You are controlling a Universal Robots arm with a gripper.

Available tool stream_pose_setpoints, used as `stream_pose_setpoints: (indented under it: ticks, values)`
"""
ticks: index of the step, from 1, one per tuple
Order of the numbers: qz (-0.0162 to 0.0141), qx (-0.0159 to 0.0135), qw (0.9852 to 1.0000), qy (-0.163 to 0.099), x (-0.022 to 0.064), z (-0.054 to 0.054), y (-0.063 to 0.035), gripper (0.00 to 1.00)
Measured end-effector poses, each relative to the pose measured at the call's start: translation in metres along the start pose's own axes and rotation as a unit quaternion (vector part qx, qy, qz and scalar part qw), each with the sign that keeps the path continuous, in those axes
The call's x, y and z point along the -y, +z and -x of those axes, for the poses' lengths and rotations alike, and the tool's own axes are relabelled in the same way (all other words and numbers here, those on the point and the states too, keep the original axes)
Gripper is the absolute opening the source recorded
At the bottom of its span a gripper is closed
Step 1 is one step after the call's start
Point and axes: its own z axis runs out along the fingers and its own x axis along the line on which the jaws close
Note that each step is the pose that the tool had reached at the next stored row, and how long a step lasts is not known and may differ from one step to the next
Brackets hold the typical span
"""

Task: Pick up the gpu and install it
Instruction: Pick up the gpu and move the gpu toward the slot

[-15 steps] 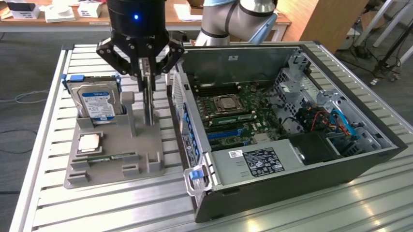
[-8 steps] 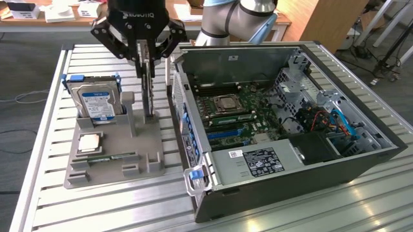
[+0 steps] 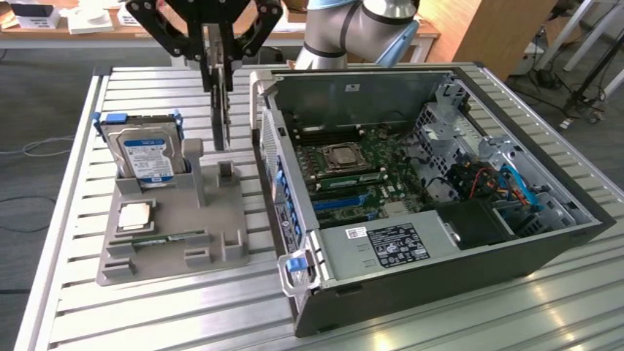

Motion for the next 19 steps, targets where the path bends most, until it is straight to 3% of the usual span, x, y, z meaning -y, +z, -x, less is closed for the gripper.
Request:
stream_pose_setpoints:
  ticks: [4,12,19]
  values:
    - [0.0001,0.0001,1.0000,0.000,-0.0007,0.000,-0.0149,0.27]
    - [0.0000,-0.0001,1.0000,0.000,-0.0009,0.002,-0.0156,0.27]
    - [0.0000,0.0000,1.0000,0.000,-0.0016,0.013,-0.0152,0.27]
